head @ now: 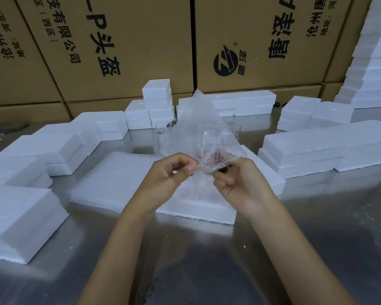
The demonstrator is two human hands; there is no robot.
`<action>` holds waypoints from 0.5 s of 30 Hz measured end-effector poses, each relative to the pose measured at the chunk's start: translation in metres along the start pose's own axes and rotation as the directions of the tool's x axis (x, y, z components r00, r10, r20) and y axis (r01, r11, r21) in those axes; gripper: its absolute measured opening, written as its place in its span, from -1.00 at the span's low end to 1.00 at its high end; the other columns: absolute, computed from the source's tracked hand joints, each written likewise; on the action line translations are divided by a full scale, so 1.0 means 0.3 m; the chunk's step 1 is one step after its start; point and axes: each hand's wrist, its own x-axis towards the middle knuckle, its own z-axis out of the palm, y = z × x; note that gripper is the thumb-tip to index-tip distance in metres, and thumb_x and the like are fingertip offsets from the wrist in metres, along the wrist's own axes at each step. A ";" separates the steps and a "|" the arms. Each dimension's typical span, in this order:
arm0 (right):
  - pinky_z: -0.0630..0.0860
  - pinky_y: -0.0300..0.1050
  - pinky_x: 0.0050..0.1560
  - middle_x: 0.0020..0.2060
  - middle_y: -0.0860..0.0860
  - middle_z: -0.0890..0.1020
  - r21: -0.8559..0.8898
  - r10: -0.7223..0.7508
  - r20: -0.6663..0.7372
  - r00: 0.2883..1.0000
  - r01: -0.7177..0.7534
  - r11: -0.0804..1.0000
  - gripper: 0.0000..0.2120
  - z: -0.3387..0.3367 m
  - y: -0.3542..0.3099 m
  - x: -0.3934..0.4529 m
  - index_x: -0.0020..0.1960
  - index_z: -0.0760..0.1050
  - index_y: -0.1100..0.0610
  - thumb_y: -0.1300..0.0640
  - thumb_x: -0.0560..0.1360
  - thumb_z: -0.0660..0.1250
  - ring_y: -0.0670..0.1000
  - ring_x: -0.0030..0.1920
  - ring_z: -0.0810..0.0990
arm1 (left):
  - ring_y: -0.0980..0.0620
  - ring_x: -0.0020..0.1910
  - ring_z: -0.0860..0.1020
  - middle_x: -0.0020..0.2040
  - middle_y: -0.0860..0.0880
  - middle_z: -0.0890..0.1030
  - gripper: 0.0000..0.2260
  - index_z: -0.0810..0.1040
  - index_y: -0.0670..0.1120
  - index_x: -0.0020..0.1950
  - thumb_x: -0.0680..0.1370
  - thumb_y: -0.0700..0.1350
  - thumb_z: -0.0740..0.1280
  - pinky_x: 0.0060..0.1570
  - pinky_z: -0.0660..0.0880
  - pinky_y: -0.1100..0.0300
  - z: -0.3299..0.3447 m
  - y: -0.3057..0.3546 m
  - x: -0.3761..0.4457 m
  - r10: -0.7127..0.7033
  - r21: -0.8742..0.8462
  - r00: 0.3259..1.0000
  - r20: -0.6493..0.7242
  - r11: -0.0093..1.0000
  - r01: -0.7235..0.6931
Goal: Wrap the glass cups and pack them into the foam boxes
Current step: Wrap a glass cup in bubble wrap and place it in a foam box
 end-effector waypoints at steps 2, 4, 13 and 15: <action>0.56 -0.22 -0.35 0.12 0.16 0.67 0.049 -0.009 0.051 0.999 0.007 0.999 -0.77 -0.002 0.006 0.006 0.23 0.50 0.21 0.23 0.62 0.16 -0.05 -0.37 0.57 | 0.18 -0.11 0.54 -0.12 -0.03 0.64 -0.90 0.63 -0.13 -0.07 0.62 -0.19 0.34 -0.16 0.41 0.44 0.011 0.007 -0.003 0.004 0.022 0.999 0.035 1.000 -0.005; 0.64 -0.11 -0.09 0.17 0.20 0.65 0.083 -0.058 0.067 0.996 0.053 0.995 -0.67 -0.008 0.006 0.014 0.35 0.44 0.22 0.29 0.62 0.12 0.09 0.05 0.68 | 0.20 -0.14 0.54 -0.18 0.07 0.61 -0.90 0.63 -0.14 -0.07 0.62 -0.20 0.34 -0.17 0.41 0.44 0.017 0.013 -0.007 -0.003 0.009 0.998 0.063 1.000 0.002; 0.44 0.00 -0.35 -0.16 0.17 0.41 -0.216 -0.160 0.192 0.968 0.201 0.955 -0.87 -0.012 0.011 0.001 0.08 0.37 0.22 0.16 0.65 0.13 0.13 -0.27 0.45 | 0.21 -0.30 0.54 -0.28 0.09 0.62 -0.91 0.59 -0.17 -0.05 0.61 -0.19 0.32 -0.25 0.39 0.36 0.056 0.035 -0.019 -0.039 -0.060 0.971 0.237 0.997 0.055; 0.44 -0.02 -0.39 -0.19 0.16 0.43 -0.197 -0.128 0.130 0.983 0.152 0.969 -0.87 -0.021 0.021 0.001 0.05 0.38 0.22 0.17 0.65 0.11 0.14 -0.29 0.46 | 0.19 -0.31 0.54 -0.30 0.09 0.61 -0.89 0.58 -0.16 -0.06 0.56 -0.12 0.34 -0.27 0.38 0.32 0.072 0.036 -0.020 -0.041 -0.106 0.961 0.272 0.992 0.072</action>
